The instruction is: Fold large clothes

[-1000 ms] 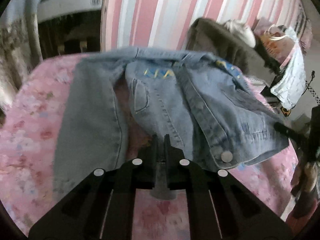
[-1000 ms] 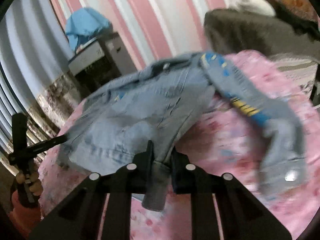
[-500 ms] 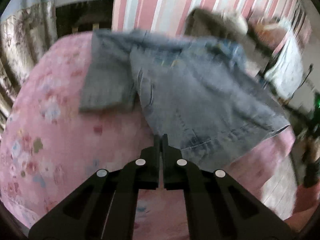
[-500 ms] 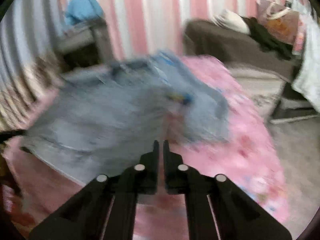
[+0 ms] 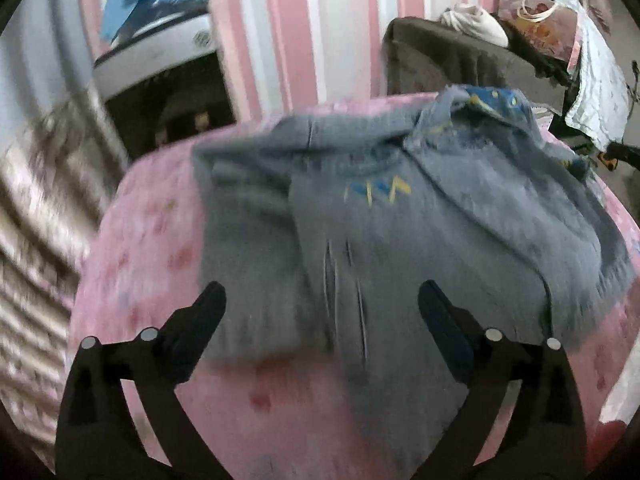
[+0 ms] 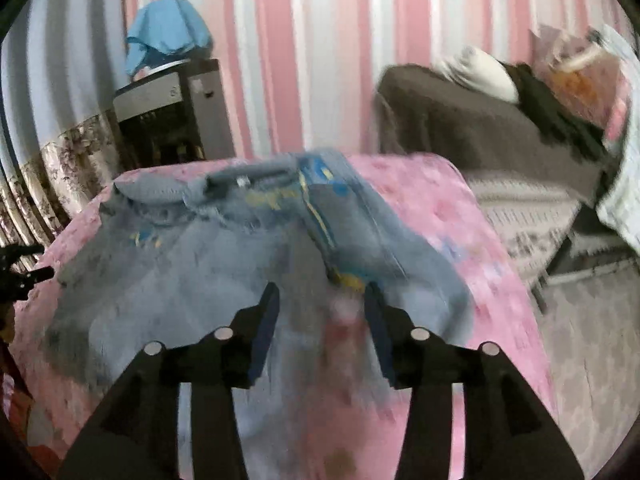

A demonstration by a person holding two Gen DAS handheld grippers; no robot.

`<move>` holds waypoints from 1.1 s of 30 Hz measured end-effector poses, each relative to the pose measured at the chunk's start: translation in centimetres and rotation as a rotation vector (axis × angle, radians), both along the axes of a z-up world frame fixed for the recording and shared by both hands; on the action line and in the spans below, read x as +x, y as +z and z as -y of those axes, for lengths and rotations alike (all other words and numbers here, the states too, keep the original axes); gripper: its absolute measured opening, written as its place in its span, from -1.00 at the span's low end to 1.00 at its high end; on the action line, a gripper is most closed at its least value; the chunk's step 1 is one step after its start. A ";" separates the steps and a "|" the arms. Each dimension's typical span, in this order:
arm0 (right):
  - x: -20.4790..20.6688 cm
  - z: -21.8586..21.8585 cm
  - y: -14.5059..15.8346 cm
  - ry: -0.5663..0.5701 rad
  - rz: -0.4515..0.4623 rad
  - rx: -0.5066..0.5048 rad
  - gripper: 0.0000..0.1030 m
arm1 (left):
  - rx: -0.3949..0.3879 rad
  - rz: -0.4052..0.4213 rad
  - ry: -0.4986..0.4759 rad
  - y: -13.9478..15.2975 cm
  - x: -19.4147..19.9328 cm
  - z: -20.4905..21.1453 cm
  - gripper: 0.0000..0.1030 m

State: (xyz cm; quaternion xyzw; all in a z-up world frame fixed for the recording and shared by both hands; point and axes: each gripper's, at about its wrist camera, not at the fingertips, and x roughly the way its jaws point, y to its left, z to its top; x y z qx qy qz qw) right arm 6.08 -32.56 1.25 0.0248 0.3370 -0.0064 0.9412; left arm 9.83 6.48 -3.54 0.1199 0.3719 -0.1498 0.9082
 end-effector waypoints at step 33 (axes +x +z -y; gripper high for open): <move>27.4 -1.9 -3.8 0.074 -0.229 -0.216 -0.81 | 0.001 -0.178 -0.078 -3.4 28.7 5.7 -0.80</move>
